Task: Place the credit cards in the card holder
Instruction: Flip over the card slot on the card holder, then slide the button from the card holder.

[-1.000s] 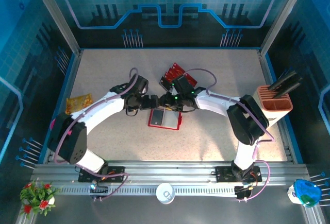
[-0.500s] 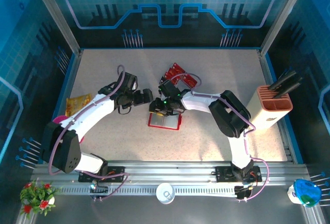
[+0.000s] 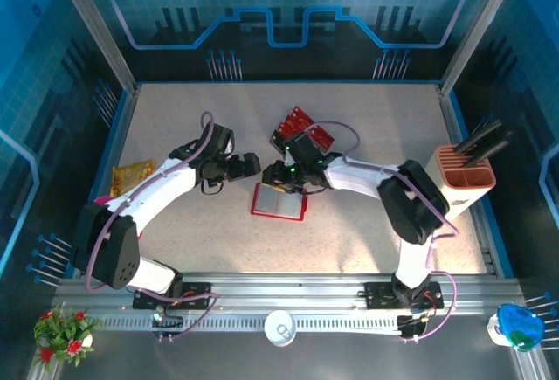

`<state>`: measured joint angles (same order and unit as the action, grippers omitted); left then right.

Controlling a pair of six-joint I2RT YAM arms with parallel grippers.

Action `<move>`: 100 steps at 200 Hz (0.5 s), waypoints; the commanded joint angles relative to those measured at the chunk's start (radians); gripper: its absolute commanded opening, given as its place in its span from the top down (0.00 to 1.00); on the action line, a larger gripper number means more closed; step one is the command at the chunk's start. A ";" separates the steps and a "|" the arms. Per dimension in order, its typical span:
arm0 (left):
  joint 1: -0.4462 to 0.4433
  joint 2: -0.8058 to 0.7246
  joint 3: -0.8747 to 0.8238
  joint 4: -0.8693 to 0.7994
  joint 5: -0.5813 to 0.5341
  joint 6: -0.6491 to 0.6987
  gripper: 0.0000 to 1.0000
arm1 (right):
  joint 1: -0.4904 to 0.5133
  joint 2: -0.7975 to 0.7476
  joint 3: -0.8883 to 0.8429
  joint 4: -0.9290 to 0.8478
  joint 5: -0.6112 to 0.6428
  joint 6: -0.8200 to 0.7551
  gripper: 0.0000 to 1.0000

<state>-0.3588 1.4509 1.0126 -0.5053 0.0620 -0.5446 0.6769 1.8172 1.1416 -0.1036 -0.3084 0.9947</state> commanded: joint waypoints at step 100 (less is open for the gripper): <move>-0.131 0.186 0.095 -0.040 -0.052 0.152 0.01 | -0.070 -0.211 -0.123 -0.391 0.254 -0.182 0.56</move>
<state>-0.4747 1.5959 1.0790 -0.4919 0.0750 -0.4355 0.5953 1.5581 1.0290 -0.4313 -0.0795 0.8547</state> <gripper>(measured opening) 0.992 0.443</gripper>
